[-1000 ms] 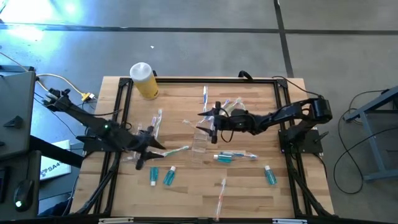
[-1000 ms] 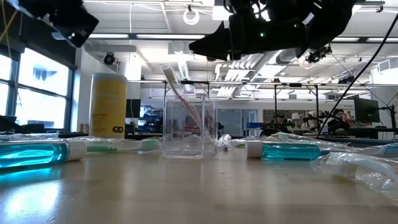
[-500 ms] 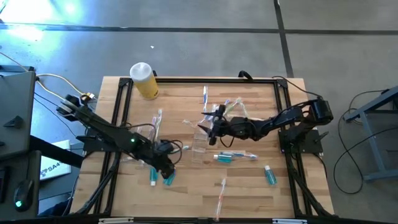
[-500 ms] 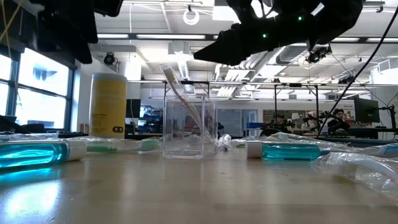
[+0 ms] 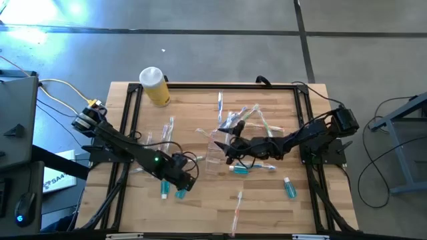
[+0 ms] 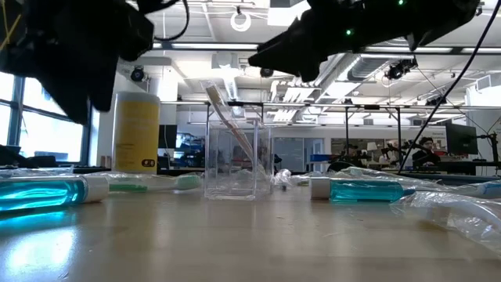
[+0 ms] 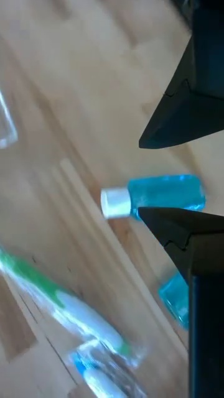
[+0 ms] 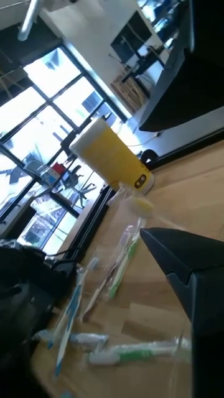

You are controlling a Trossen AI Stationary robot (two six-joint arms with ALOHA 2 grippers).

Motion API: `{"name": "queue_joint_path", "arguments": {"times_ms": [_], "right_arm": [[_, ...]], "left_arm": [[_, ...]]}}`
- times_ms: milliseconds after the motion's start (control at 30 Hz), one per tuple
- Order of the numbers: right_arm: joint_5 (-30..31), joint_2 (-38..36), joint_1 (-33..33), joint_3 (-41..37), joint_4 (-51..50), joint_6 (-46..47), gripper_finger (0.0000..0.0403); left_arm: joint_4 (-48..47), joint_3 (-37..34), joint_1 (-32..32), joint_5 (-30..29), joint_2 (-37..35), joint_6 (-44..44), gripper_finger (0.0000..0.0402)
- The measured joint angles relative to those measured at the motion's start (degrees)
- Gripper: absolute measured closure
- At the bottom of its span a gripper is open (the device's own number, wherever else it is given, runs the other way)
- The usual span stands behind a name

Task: Pick & Place toothbrushing station
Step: Put the blue mouthwash into the transparent organizer

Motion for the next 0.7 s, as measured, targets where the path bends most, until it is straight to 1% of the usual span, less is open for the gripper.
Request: {"name": "queue_joint_path", "arguments": {"times_ms": [200, 400, 700], "right_arm": [[0.3, 0.0, 1.7, 0.0, -0.1, -2.3, 0.0145], [0.2, 0.0, 2.0, 0.0, -0.2, -2.7, 0.0145], [0.1, 0.0, 2.0, 0.0, -0.2, -3.3, 0.0145]], "left_arm": [[4.1, 0.0, 0.0, 0.0, 3.1, -0.4, 0.0243], [2.4, 0.0, 0.0, 1.1, 5.8, -4.5, 0.0243], [2.6, 0.0, 0.0, 1.4, 7.0, -4.7, 0.0243]]}}
